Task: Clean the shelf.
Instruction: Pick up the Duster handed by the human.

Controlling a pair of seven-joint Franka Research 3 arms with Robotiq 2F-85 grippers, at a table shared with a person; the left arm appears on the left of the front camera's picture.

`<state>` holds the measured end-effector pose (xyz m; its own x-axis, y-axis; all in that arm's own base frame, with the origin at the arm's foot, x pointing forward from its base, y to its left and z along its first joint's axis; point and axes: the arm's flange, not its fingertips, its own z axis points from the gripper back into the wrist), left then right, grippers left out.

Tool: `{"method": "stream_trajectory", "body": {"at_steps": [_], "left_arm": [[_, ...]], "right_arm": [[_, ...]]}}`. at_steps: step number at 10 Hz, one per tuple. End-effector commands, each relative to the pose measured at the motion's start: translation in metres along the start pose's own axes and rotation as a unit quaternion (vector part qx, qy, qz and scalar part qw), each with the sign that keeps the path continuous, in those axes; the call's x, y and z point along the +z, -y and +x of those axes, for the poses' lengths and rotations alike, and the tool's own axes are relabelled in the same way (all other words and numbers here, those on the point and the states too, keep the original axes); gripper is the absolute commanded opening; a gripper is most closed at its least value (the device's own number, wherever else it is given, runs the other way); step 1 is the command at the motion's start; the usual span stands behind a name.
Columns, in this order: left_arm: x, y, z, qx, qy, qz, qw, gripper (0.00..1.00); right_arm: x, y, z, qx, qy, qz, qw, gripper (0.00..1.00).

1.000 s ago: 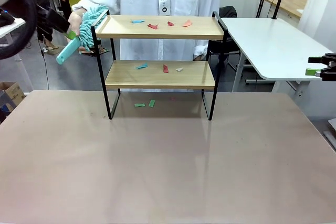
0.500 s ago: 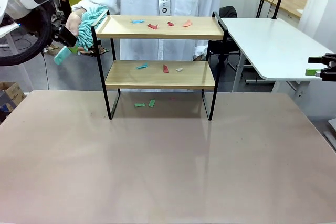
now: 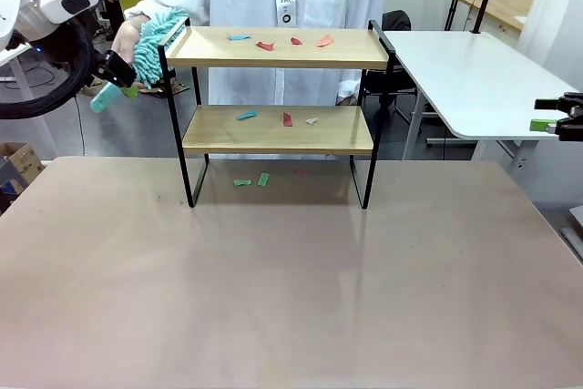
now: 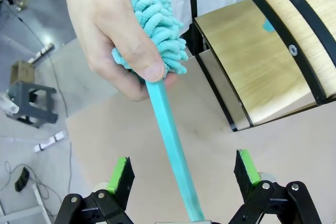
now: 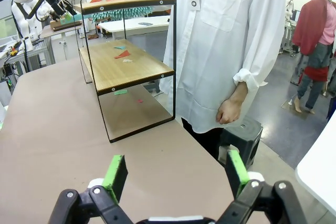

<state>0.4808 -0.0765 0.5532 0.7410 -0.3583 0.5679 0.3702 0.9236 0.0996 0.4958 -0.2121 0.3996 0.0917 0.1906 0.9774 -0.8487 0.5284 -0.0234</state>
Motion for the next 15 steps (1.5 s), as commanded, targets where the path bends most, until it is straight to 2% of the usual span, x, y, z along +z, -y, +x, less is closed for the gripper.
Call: {"method": "stream_trajectory", "body": {"at_steps": [1, 2, 3, 4, 5, 6, 7, 10, 15], "left_arm": [[-0.0039, -0.0034, -0.0012, 0.013, 0.002, 0.009, 1.0, 1.0], [-0.0048, -0.0044, -0.0019, 0.015, 0.003, 0.013, 1.0, 1.0], [-0.005, -0.0048, -0.0011, 0.01, 0.0, 0.016, 1.0, 0.44], [-0.0047, -0.0043, -0.0013, 0.012, 0.001, 0.016, 1.0, 0.44], [-0.0048, -0.0041, -0.0012, 0.012, -0.002, 0.017, 1.0, 0.0], [-0.0057, -0.0042, -0.0011, 0.015, -0.005, 0.021, 1.0, 0.4], [-0.0063, -0.0036, -0.0015, 0.015, -0.009, 0.022, 1.0, 0.0], [-0.0083, -0.0029, -0.0012, 0.018, -0.019, 0.027, 0.999, 0.0], [-0.0065, -0.0038, -0.0007, 0.067, -0.02, 0.07, 0.995, 0.0]], "right_arm": [[-0.0008, -0.0013, 0.0026, 0.002, 0.002, 0.0, 1.0, 1.0], [-0.0008, -0.0013, 0.0026, 0.002, 0.002, 0.0, 1.0, 1.0], [-0.0008, -0.0013, 0.0026, 0.002, 0.002, 0.0, 1.0, 1.0], [-0.0008, -0.0013, 0.0026, 0.002, 0.002, 0.0, 1.0, 1.0], [-0.0008, -0.0013, 0.0026, 0.002, 0.002, 0.0, 1.0, 1.0], [-0.0008, -0.0013, 0.0026, 0.002, 0.002, 0.0, 1.0, 1.0], [-0.0008, -0.0013, 0.0026, 0.002, 0.002, 0.0, 1.0, 1.0], [-0.0008, -0.0013, 0.0026, 0.002, 0.002, 0.0, 1.0, 1.0], [-0.0008, -0.0013, 0.0026, 0.002, 0.002, 0.0, 1.0, 1.0]]}}
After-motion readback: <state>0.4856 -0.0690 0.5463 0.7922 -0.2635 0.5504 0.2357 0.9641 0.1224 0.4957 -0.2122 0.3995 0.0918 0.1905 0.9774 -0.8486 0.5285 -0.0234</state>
